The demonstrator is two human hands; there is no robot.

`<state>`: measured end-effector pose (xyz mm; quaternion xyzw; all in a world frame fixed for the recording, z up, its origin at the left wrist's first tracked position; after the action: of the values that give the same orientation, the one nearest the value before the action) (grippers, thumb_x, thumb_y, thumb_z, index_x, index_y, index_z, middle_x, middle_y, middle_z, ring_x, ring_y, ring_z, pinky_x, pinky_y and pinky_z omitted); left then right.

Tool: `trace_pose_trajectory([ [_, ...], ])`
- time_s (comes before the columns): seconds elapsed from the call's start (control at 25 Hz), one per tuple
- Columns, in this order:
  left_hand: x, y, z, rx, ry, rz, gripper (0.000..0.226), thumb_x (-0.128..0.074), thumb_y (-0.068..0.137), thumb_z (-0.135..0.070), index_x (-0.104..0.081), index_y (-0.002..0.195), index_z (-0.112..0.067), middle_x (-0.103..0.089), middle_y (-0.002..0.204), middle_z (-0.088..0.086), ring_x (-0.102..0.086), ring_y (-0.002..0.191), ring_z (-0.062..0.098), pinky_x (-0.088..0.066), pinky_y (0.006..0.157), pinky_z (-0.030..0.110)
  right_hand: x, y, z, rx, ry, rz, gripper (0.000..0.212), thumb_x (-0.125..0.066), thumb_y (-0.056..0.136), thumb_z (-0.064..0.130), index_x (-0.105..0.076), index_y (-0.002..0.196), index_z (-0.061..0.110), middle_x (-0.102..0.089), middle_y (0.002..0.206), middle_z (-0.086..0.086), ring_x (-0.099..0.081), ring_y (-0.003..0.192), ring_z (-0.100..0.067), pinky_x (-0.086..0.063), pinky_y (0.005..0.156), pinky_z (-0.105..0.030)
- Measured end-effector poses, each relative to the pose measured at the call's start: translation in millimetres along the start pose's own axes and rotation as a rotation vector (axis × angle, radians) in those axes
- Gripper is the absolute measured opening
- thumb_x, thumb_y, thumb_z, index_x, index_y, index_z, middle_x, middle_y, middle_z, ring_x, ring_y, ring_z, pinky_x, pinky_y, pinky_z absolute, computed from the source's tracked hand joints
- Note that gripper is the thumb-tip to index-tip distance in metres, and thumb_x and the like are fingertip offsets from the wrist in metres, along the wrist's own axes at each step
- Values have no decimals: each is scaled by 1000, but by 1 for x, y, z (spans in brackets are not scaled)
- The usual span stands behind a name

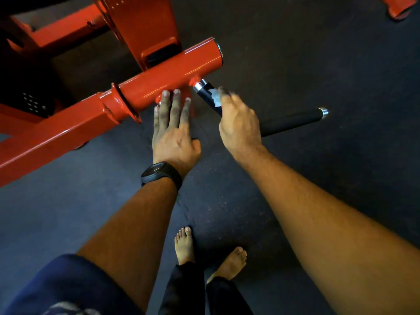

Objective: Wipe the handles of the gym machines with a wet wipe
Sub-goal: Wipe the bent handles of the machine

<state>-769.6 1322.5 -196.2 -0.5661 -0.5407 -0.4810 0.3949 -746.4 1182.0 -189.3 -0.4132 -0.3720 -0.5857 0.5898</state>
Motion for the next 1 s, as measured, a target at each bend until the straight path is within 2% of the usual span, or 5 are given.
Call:
trace_pose_trajectory([
  [0.16, 1, 1, 1, 0, 2, 1, 87, -54, 72, -24, -31, 155, -10, -15, 166, 12, -2, 154, 31, 12, 122, 36, 17, -31, -14, -10, -49, -9, 54, -51, 89, 1, -48, 142, 8, -59, 130, -12, -61, 115, -30, -49, 93, -38],
  [0.4, 0, 1, -1, -7, 22, -15, 89, -60, 70, -21, -34, 154, -10, -17, 166, 12, -4, 154, 31, 12, 122, 34, 19, 30, 22, -139, 42, 61, 29, -39, 101, 16, -59, 122, 15, -66, 118, -14, -62, 109, -38, -47, 85, -43],
  [0.6, 0, 1, 0, 0, 16, -4, 87, -56, 71, -22, -34, 154, -10, -15, 166, 11, -2, 154, 31, 14, 122, 34, 9, 40, -10, -356, 203, 245, 34, -38, 101, 20, -66, 120, 18, -63, 127, -17, -56, 116, -40, -44, 88, -37],
  [0.84, 1, 2, -1, -5, 18, 0, 88, -56, 70, -23, -35, 154, -9, -17, 166, 12, -3, 154, 31, 14, 122, 34, 7, 16, 2, -90, 104, 59, 35, -37, 105, 24, -56, 134, 18, -65, 121, -12, -61, 107, -36, -47, 83, -42],
  [1.0, 2, 1, 0, -3, 14, 3, 85, -54, 71, -23, -35, 153, -8, -18, 166, 13, -2, 154, 31, 16, 121, 32, 4, -24, -32, 45, -104, -162, 26, -45, 103, 17, -59, 123, 8, -65, 97, -8, -64, 86, -25, -54, 83, -41],
])
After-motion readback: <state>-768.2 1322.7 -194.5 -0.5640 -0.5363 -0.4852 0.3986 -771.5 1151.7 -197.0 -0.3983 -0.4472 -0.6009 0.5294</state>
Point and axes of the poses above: each hand's wrist, its own y-axis towards the middle knuckle, its own x-axis out of the back of the hand, z = x × y, the point moved 7 cm from there along y, towards the middle knuckle
